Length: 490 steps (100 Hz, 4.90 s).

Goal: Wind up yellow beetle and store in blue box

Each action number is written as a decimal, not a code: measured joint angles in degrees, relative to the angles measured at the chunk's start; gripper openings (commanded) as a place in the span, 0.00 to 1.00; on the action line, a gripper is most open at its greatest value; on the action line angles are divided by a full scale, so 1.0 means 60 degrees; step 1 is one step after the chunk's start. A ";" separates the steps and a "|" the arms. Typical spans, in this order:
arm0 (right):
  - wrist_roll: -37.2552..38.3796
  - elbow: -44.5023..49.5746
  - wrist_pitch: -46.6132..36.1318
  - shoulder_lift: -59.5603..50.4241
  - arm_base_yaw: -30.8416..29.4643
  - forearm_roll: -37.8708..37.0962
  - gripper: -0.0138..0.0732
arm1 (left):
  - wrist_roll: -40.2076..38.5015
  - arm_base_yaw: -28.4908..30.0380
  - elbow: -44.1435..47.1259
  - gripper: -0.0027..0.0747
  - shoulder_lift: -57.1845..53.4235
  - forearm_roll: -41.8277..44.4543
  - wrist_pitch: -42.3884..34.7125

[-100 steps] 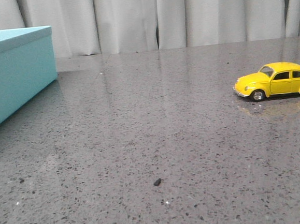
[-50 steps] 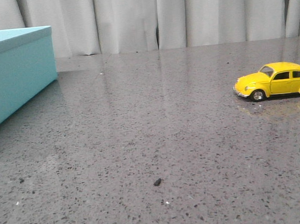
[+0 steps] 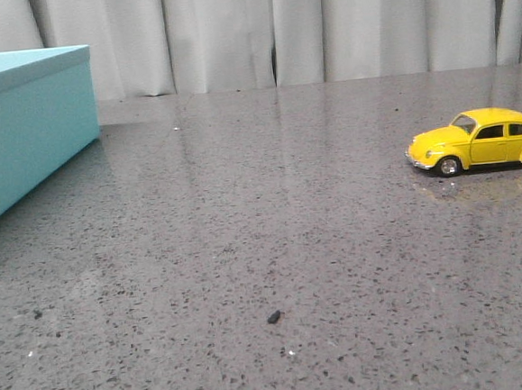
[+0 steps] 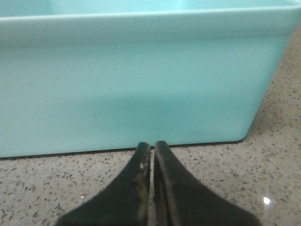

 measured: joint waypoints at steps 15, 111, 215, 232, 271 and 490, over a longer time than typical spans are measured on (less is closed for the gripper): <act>0.0000 0.0000 0.0000 0.0000 0.0000 0.0000 0.10 | 0.0022 0.0000 0.0000 0.01 0.0000 0.0580 -0.0019; 0.0000 0.0000 -0.2447 0.0000 0.0000 0.1103 0.10 | 0.0036 0.0000 0.0000 0.01 0.0000 -0.1428 -0.1971; 0.0000 0.0000 -0.2774 0.0000 0.0000 0.1818 0.10 | 0.0036 0.0000 0.0000 0.01 0.0000 -0.1569 -0.2288; 0.0000 0.0000 -0.2774 0.0000 0.0000 0.1818 0.10 | 0.0036 0.0000 0.0000 0.01 0.0000 -0.1569 -0.2271; 0.0000 0.0000 -0.2774 0.0000 0.0000 0.1818 0.10 | 0.0036 0.0000 0.0000 0.01 0.0000 -0.1569 -0.2128; -0.0712 -1.2303 0.8032 1.3555 0.1673 0.2314 0.10 | 0.1695 0.0000 -0.5527 0.01 0.4856 -0.3610 0.2157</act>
